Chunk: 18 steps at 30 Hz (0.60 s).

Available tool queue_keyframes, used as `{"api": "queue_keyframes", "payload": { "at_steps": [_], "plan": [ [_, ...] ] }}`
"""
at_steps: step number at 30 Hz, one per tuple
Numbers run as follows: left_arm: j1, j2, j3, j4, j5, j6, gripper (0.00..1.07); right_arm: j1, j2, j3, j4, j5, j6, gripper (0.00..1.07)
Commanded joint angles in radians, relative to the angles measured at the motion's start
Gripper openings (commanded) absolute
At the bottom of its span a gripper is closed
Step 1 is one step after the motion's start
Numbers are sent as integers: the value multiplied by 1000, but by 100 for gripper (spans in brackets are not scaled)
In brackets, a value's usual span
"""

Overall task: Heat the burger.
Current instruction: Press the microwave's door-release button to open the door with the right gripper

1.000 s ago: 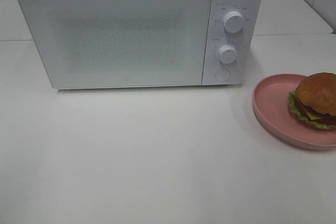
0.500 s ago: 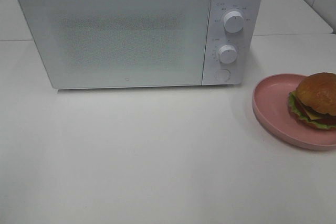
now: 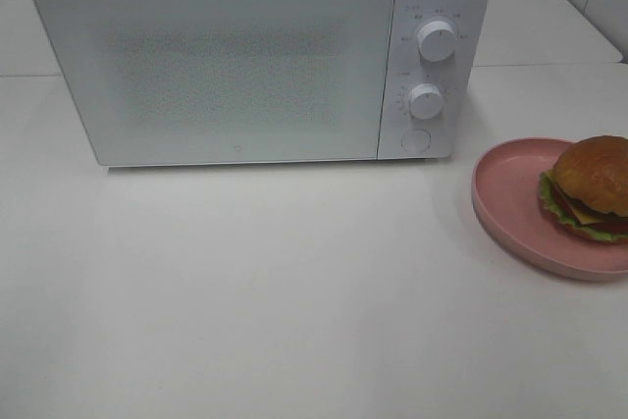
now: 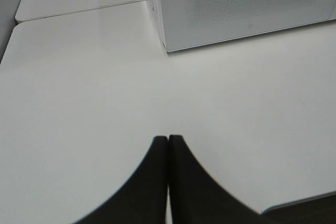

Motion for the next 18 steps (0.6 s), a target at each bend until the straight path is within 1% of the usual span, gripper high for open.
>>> {"api": "queue_keyframes", "payload": {
  "at_steps": [1, 18],
  "plan": [
    [-2, -21, 3, 0, -11, 2, 0, 1, -24, 3, -7, -16, 7, 63],
    [-2, -21, 3, 0, -11, 2, 0, 1, -24, 3, -7, -16, 7, 63]
  ]
}}
